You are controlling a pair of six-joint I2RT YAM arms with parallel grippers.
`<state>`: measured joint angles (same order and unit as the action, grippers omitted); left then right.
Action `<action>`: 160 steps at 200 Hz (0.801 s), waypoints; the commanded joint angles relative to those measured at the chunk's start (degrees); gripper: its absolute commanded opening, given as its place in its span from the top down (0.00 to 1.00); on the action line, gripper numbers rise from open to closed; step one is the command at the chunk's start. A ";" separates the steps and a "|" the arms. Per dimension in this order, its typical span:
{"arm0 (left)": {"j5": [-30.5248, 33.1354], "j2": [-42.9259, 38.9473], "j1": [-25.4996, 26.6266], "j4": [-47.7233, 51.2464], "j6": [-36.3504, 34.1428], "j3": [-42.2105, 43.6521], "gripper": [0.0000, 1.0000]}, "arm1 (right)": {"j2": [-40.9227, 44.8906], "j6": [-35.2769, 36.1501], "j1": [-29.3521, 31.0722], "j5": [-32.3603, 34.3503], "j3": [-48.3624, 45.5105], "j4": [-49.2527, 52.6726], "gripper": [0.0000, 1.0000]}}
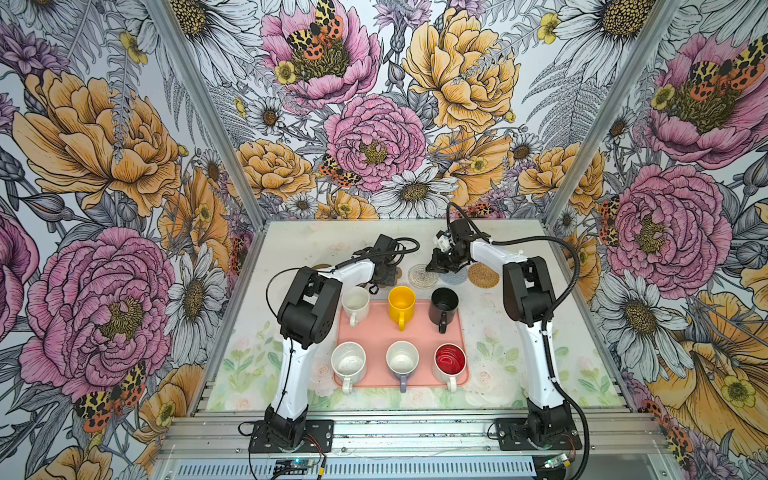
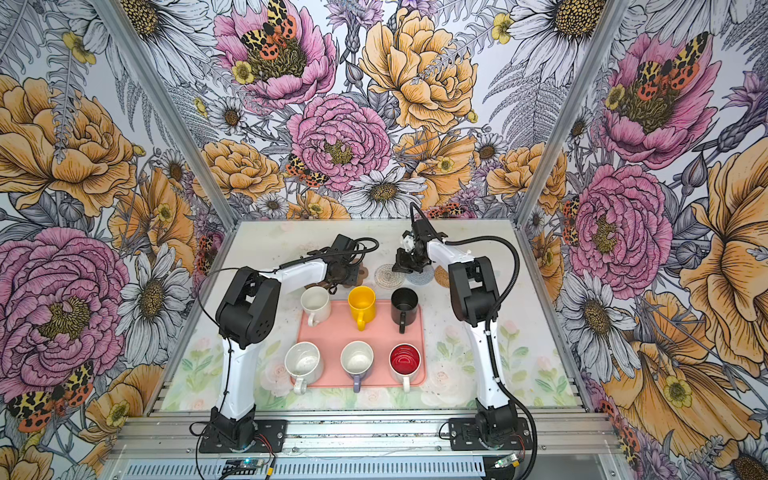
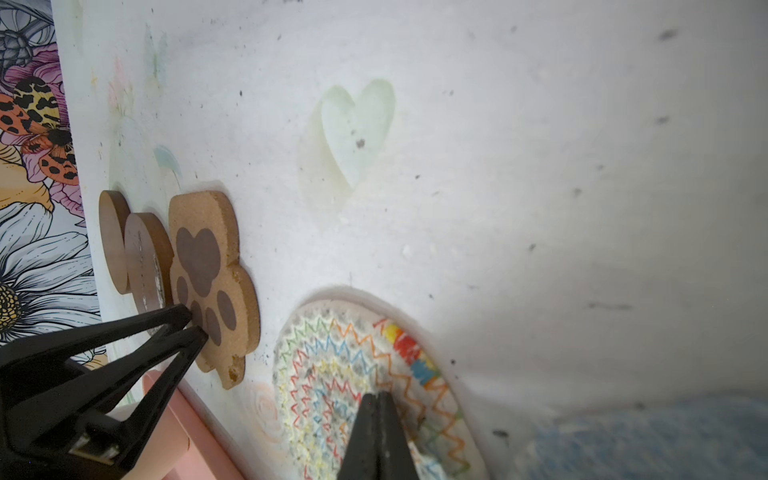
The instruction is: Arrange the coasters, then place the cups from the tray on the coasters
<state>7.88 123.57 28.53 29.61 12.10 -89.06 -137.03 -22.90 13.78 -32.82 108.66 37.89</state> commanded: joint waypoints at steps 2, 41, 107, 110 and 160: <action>-3.40 1.81 0.96 11.70 1.43 3.47 0.71 | 0.63 -1.00 -0.77 4.06 1.19 1.79 1.00; -4.18 1.62 1.05 11.70 1.53 1.23 0.70 | 1.33 -1.28 0.16 2.01 2.93 1.81 1.00; -8.67 3.18 1.52 11.97 1.92 -4.34 0.71 | 2.28 -1.43 2.53 2.09 3.75 1.41 1.00; -8.75 3.06 1.54 11.97 1.91 -4.41 0.71 | 2.31 -1.38 2.65 2.13 3.75 1.36 1.00; -9.02 0.98 1.62 11.94 2.23 -5.79 0.71 | 4.02 -1.24 3.24 2.10 2.67 -0.31 1.00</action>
<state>2.61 124.36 29.17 38.61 13.39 -93.78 -136.92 -24.16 16.73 -31.29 111.07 39.40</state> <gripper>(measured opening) 0.295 0.049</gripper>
